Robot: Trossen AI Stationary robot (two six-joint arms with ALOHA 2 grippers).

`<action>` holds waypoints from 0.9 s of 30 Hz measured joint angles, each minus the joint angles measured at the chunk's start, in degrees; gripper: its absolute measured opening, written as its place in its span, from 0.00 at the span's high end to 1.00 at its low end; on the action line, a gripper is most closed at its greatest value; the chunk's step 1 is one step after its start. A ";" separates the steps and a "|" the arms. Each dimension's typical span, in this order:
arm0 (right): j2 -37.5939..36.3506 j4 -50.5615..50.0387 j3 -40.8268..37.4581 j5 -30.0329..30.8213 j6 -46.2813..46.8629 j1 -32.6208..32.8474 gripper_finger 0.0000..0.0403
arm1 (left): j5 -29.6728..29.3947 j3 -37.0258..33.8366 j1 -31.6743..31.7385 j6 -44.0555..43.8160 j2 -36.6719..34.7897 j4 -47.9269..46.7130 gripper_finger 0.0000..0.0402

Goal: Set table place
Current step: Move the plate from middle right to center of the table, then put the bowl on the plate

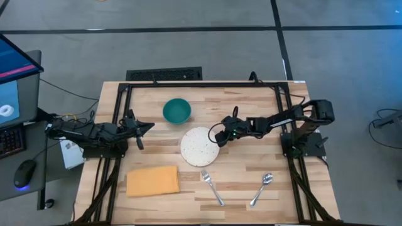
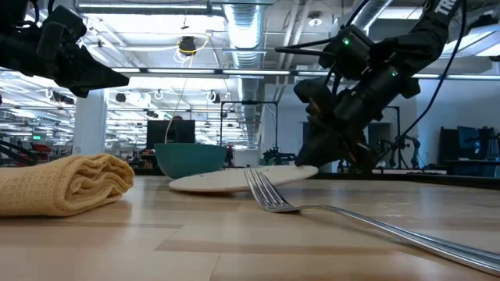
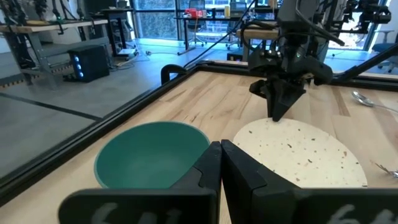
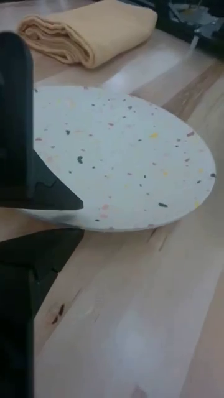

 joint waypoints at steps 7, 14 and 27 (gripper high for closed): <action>0.00 -4.91 0.00 0.25 0.17 0.02 0.79 | 0.01 0.00 0.00 -0.27 0.00 0.00 1.00; 0.00 -5.40 0.35 1.89 -2.56 -0.37 0.79 | 0.00 0.00 0.00 -0.39 0.00 0.00 1.00; -3.12 -17.34 9.64 2.96 -15.24 -2.97 0.79 | 0.11 0.00 0.00 -0.26 0.00 -2.41 1.00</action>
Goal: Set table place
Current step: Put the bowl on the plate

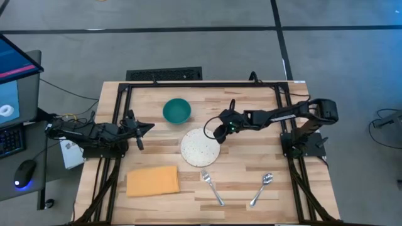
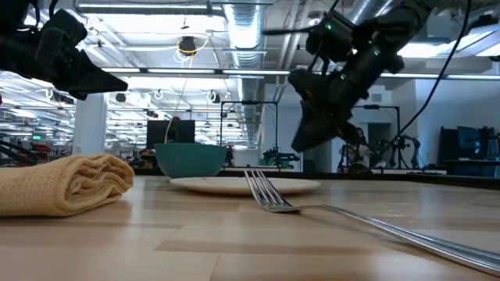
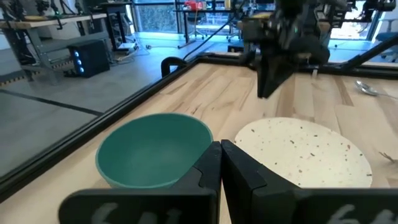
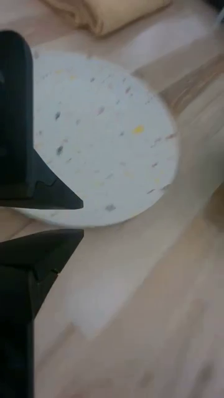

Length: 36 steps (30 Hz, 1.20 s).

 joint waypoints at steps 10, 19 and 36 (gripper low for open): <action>-1.97 -6.87 3.59 -0.40 -4.62 -0.40 0.70 | -0.02 0.00 0.00 -0.11 0.00 -0.54 1.00; -5.62 -14.16 6.10 -1.16 -8.92 -1.78 0.39 | 0.07 0.00 -0.02 -2.35 0.00 -0.51 1.00; -40.48 -37.16 -0.57 25.78 -9.21 1.16 0.35 | -1.02 0.00 0.01 -10.06 0.02 2.01 1.00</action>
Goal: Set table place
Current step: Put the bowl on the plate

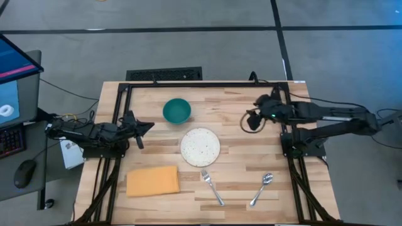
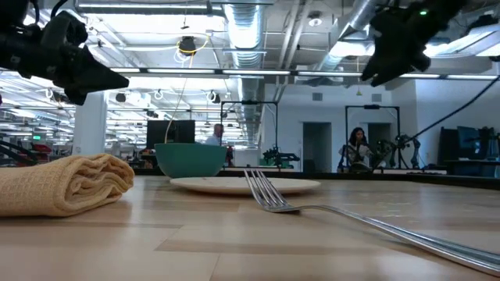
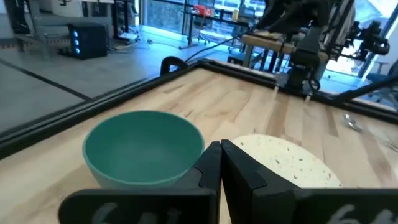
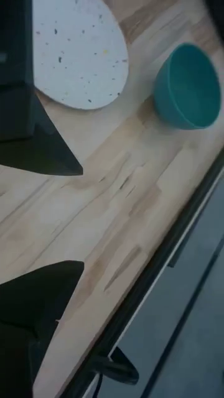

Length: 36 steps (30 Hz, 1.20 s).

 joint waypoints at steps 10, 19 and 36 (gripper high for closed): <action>-11.73 6.70 -9.89 -0.08 1.09 3.74 0.35 | 3.20 0.00 5.68 -4.41 0.12 2.51 0.98; -10.55 9.34 -11.54 -0.04 0.36 3.70 0.35 | 11.05 0.05 16.58 -10.89 8.18 7.69 0.75; -5.62 12.05 -11.54 -0.57 6.54 3.83 0.35 | 21.66 31.17 39.94 -6.86 43.46 -21.87 0.58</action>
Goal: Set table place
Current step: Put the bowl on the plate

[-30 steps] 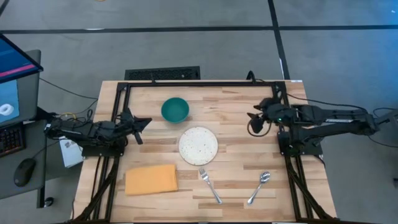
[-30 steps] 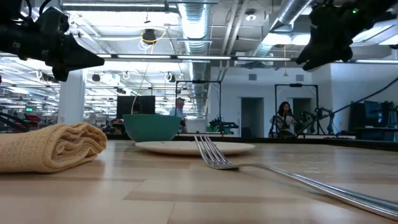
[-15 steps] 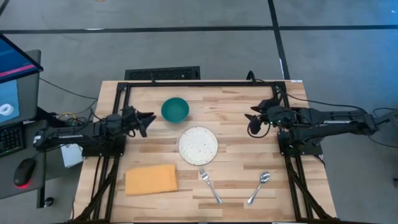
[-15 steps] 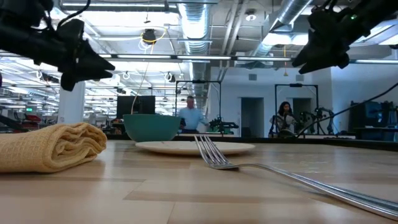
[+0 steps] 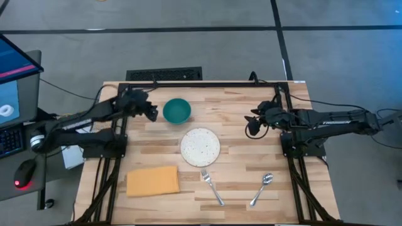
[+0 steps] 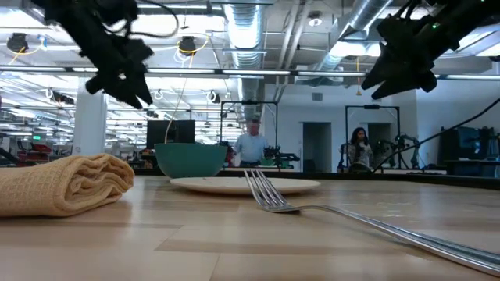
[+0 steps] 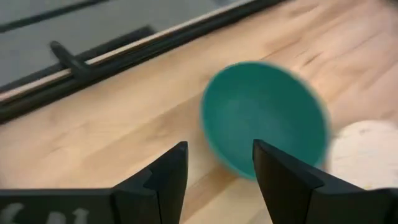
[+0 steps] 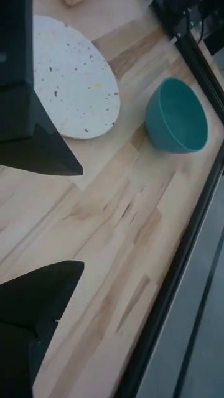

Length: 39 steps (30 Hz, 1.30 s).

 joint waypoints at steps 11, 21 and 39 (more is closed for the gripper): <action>-0.15 -0.01 0.02 -1.92 0.25 0.00 0.35 | 9.48 11.57 10.41 9.71 23.99 0.09 0.58; -0.15 -0.60 0.02 -2.77 0.25 0.00 0.35 | 15.08 19.66 12.25 11.45 40.71 -0.48 0.58; -0.15 -0.87 0.04 -2.90 0.16 0.00 0.35 | 15.14 25.33 12.25 18.98 49.69 -5.36 0.88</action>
